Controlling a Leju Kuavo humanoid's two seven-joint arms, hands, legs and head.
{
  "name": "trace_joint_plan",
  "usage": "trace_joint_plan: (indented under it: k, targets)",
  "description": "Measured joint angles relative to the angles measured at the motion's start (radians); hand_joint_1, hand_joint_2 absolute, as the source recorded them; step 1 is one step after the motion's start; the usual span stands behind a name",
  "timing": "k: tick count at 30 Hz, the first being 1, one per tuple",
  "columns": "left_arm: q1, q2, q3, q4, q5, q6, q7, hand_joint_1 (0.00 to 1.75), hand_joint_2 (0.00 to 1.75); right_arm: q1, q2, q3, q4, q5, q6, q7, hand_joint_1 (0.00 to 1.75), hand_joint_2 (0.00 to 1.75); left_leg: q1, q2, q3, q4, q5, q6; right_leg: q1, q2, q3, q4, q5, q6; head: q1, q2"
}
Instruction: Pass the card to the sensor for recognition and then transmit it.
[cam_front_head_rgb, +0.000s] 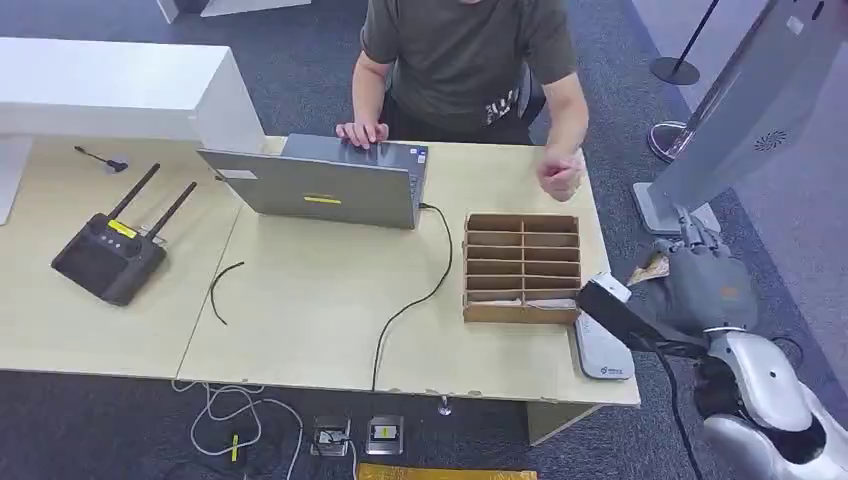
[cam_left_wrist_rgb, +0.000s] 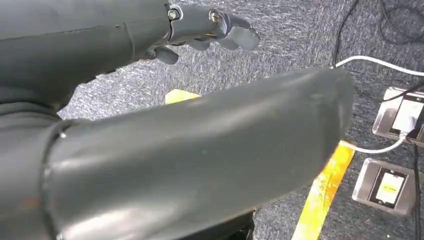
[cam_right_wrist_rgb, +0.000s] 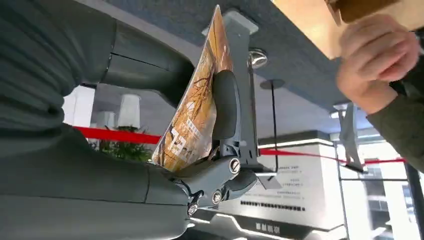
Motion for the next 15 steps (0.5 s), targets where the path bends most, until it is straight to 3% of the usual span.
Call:
trace_joint_plan:
  k: [15]
  targets:
    - [0.0, 0.013, 0.0, 0.0, -0.01, 0.0, 0.003, 0.0, 0.0, 0.082, 0.026, -0.019, 0.117, -0.068, -0.071, -0.037, 1.75, 1.75, 0.0, 0.0, 0.0, 0.0, 0.0, 0.0, 0.0, 0.0, 0.0, 0.0, 0.0, 0.0, 0.0, 0.0]
